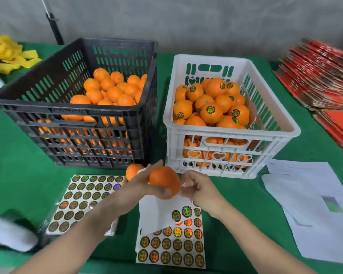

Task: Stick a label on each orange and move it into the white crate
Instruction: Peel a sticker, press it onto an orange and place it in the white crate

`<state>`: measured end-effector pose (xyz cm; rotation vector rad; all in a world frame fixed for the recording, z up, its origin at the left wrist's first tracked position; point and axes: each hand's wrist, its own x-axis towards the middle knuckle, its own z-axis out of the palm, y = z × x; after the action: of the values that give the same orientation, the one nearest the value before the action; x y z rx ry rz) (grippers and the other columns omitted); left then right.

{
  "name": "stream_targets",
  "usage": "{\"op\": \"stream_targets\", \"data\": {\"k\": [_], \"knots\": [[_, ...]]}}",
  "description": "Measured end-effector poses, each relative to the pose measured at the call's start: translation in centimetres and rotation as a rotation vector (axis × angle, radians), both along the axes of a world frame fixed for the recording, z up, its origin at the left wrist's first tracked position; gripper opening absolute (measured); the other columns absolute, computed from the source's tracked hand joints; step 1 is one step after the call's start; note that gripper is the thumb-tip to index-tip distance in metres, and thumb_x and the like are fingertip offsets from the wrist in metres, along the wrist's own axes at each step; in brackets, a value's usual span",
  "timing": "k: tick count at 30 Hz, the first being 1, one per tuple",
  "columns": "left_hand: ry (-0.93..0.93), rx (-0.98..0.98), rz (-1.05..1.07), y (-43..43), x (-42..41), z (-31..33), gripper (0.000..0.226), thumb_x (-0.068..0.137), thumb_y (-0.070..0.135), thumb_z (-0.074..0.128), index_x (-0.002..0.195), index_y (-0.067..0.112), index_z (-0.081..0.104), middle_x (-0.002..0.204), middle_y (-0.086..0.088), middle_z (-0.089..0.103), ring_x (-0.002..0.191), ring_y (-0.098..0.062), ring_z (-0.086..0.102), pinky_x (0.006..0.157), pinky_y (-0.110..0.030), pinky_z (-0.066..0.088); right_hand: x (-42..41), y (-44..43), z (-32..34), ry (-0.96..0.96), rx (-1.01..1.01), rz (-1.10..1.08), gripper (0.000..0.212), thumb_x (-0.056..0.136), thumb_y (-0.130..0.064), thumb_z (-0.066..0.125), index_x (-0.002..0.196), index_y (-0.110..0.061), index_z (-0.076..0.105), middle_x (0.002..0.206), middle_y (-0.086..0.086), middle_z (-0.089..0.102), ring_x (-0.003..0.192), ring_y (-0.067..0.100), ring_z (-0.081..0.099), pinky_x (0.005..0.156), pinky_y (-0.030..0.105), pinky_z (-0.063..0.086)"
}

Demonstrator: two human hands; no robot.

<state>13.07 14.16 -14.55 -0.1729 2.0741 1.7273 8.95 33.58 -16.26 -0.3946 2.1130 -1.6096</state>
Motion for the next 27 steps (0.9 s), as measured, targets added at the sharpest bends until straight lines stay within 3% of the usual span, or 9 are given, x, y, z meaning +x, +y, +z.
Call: {"op": "stream_targets", "data": {"k": [1, 2, 4, 7, 10, 14, 19, 22, 27], "knots": [[0.036, -0.031, -0.059, 0.1, -0.4, 0.7, 0.106, 0.031, 0.057, 0.082, 0.129, 0.057, 0.042, 0.158, 0.007, 0.023, 0.143, -0.006, 0.011, 0.118, -0.042, 0.006, 0.2, 0.0, 0.7, 0.019, -0.009, 0.055, 0.029, 0.080, 0.007, 0.067, 0.072, -0.019, 0.056, 0.060, -0.021, 0.059, 0.058, -0.005, 0.054, 0.056, 0.012, 0.042], [0.062, -0.036, -0.114, 0.2, -0.9, 1.5, 0.102, 0.034, 0.052, 0.079, 0.129, 0.053, 0.043, 0.157, 0.007, 0.024, 0.141, -0.002, 0.014, 0.114, -0.032, 0.013, 0.3, 0.0, 1.2, 0.036, -0.014, 0.093, 0.028, 0.079, 0.008, 0.067, 0.072, -0.017, 0.057, 0.067, -0.018, 0.062, 0.064, -0.007, 0.057, 0.062, 0.012, 0.044], [0.090, 0.045, -0.297, 0.3, -1.7, 2.8, 0.075, 0.045, 0.046, 0.076, 0.118, 0.043, 0.062, 0.139, 0.007, 0.052, 0.130, -0.003, 0.042, 0.100, -0.014, 0.033, 0.5, -0.2, 1.9, 0.053, -0.036, 0.110, 0.018, 0.079, 0.008, 0.068, 0.082, -0.009, 0.063, 0.076, -0.010, 0.067, 0.071, -0.006, 0.061, 0.068, 0.013, 0.045], [0.091, 0.119, -0.378, 0.0, -1.7, 3.8, 0.046, 0.056, 0.038, 0.071, 0.102, 0.034, 0.073, 0.106, 0.007, 0.072, 0.102, -0.007, 0.064, 0.083, -0.015, 0.047, 1.0, -0.4, 2.1, 0.034, -0.115, -0.024, 0.022, 0.079, 0.012, 0.064, 0.077, -0.011, 0.062, 0.061, -0.014, 0.065, 0.062, -0.005, 0.060, 0.062, 0.011, 0.045], [0.073, 0.125, -0.315, -0.7, -2.0, 3.1, 0.053, 0.051, 0.036, 0.073, 0.102, 0.021, 0.071, 0.103, -0.001, 0.073, 0.098, -0.015, 0.066, 0.082, -0.022, 0.050, 1.7, -0.1, 2.2, -0.051, -0.202, -0.114, 0.022, 0.082, 0.009, 0.062, 0.079, -0.012, 0.064, 0.059, -0.012, 0.066, 0.061, -0.001, 0.061, 0.061, 0.011, 0.046], [0.022, 0.129, -0.263, -1.6, -2.1, 2.5, 0.064, 0.043, 0.033, 0.076, 0.102, 0.011, 0.066, 0.092, -0.006, 0.072, 0.086, -0.020, 0.068, 0.076, -0.028, 0.054, 1.6, 1.6, 2.4, -0.201, -0.173, 0.029, 0.025, 0.088, 0.005, 0.056, 0.093, -0.015, 0.071, 0.092, -0.001, 0.074, 0.089, 0.016, 0.065, 0.080, 0.030, 0.050], [-0.046, 0.170, -0.306, -2.8, -2.8, 2.6, 0.064, 0.045, 0.032, 0.075, 0.105, 0.012, 0.064, 0.090, -0.001, 0.073, 0.084, -0.015, 0.069, 0.070, -0.023, 0.053, 1.0, 2.7, 3.4, -0.229, -0.074, 0.205, 0.032, 0.083, 0.008, 0.063, 0.095, -0.019, 0.072, 0.100, 0.008, 0.072, 0.082, 0.030, 0.062, 0.068, 0.029, 0.053], [-0.081, 0.188, -0.312, -3.2, -3.3, 2.6, 0.068, 0.044, 0.034, 0.079, 0.108, 0.015, 0.063, 0.095, 0.000, 0.073, 0.087, -0.014, 0.069, 0.072, -0.022, 0.054, 0.7, 2.2, 4.0, -0.181, -0.044, 0.239, 0.034, 0.079, 0.004, 0.069, 0.085, -0.028, 0.076, 0.093, 0.002, 0.074, 0.073, 0.023, 0.066, 0.069, 0.028, 0.054], [-0.162, 0.320, -0.244, -3.8, -3.6, 2.1, 0.101, 0.026, 0.049, 0.093, 0.114, 0.017, 0.058, 0.098, -0.002, 0.075, 0.090, -0.020, 0.071, 0.074, -0.028, 0.056, 0.6, 1.6, 4.7, -0.114, -0.104, 0.225, 0.037, 0.079, 0.008, 0.068, 0.075, -0.027, 0.077, 0.075, -0.003, 0.073, 0.063, 0.014, 0.067, 0.065, 0.024, 0.055]]}}
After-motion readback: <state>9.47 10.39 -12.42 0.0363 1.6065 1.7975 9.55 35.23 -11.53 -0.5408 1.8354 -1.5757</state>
